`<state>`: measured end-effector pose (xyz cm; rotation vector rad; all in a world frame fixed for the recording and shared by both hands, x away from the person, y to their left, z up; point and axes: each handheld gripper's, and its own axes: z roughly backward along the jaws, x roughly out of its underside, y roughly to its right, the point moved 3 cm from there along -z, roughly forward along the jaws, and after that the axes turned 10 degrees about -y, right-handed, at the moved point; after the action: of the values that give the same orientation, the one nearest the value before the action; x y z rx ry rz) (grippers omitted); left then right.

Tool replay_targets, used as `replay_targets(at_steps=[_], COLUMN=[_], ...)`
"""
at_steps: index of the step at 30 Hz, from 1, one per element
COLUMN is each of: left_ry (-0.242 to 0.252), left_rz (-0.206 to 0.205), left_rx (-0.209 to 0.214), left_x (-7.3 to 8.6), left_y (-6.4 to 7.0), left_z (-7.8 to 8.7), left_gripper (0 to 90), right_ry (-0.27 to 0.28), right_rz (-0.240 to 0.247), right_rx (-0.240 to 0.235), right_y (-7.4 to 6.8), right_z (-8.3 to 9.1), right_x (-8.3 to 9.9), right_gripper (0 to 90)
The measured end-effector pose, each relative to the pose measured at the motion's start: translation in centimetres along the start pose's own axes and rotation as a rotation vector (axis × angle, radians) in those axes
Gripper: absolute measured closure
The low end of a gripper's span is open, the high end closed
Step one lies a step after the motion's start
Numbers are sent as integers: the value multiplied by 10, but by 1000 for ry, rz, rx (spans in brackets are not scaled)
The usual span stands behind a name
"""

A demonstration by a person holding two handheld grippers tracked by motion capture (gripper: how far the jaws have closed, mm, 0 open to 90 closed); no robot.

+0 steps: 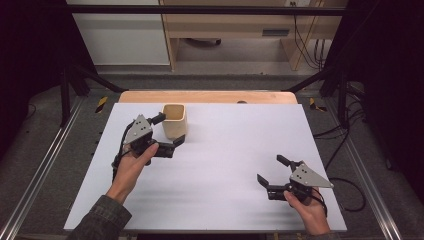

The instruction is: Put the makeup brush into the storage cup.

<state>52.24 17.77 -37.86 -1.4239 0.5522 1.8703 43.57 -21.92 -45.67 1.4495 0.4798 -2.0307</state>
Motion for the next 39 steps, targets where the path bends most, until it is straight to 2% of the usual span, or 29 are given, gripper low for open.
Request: replay_targets(at_steps=[9, 17, 27, 32, 39], left_ry=[14, 31, 41, 46, 54], left_rz=[10, 27, 53, 52, 50], left_rx=[-16, -46, -71, -80, -95], left_x=[8, 19, 36, 42, 48], left_y=[0, -4, -10, -8, -8], left_z=[18, 38, 60, 70, 80], left_gripper=[11, 12, 13, 13, 13], right_ry=[1, 10, 12, 16, 20], right_rz=[-4, -1, -1, 7, 3], right_rx=[-2, 1, 6, 1, 17], right_y=[-1, 0, 2, 1, 4], right_z=[0, 1, 1, 1, 3], right_x=[0, -1, -1, -1, -1], right_gripper=[65, 65, 63, 59, 49])
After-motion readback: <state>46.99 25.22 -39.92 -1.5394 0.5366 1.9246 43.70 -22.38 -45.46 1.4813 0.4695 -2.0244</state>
